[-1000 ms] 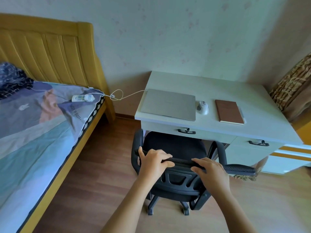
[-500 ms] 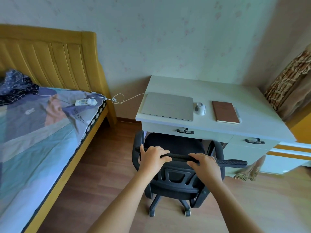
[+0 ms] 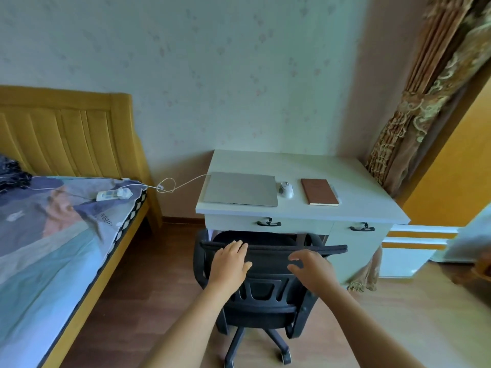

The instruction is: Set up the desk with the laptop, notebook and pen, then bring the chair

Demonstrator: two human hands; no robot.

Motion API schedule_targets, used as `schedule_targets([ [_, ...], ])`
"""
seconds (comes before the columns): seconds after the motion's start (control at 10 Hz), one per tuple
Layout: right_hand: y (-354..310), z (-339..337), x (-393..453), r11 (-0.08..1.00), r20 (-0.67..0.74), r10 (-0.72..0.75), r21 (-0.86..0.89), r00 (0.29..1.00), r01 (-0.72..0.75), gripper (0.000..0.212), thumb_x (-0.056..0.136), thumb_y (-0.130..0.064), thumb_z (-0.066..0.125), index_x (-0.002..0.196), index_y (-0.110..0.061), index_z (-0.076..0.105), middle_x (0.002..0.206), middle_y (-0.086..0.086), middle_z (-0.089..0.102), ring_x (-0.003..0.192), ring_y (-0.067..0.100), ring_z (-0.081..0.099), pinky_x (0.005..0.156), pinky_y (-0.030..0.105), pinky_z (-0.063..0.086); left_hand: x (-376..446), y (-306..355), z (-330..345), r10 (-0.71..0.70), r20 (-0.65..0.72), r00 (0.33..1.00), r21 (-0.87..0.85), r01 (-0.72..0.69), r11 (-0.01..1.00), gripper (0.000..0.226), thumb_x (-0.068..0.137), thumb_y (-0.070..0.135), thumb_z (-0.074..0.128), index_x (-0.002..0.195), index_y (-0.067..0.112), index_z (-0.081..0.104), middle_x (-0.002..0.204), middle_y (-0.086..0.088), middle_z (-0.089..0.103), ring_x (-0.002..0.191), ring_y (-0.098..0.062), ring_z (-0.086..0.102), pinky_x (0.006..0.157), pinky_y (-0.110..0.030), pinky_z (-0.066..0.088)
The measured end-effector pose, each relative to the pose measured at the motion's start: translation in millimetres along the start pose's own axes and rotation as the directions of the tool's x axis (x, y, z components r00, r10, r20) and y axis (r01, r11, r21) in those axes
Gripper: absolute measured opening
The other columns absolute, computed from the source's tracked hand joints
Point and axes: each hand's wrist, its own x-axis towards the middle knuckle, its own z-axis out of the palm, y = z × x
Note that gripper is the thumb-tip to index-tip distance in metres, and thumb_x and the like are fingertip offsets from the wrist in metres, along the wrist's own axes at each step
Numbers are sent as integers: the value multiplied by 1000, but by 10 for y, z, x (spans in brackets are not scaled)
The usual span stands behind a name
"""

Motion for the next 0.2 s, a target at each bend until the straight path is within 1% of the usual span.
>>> schedule_targets([
  [0.1,73,-128,-145,1000,-50,-12,11,999,12,29,90,-36,50,116,-30,62,114,-12,67,103,11,61,90,31,47,-119,132,-157,-13,-102,995,3,13,1000,47,97,41,43,139,21,41,141,4,48,128,-15,44,101,-32,37],
  [0.2,171,-231,-291,999,-126,-28,39,992,33,25,90,-36,48,109,-34,64,105,-15,69,97,8,63,84,27,48,-288,287,-250,-33,-217,976,-54,22,998,37,95,43,46,127,25,52,124,10,60,112,-11,55,89,-29,43],
])
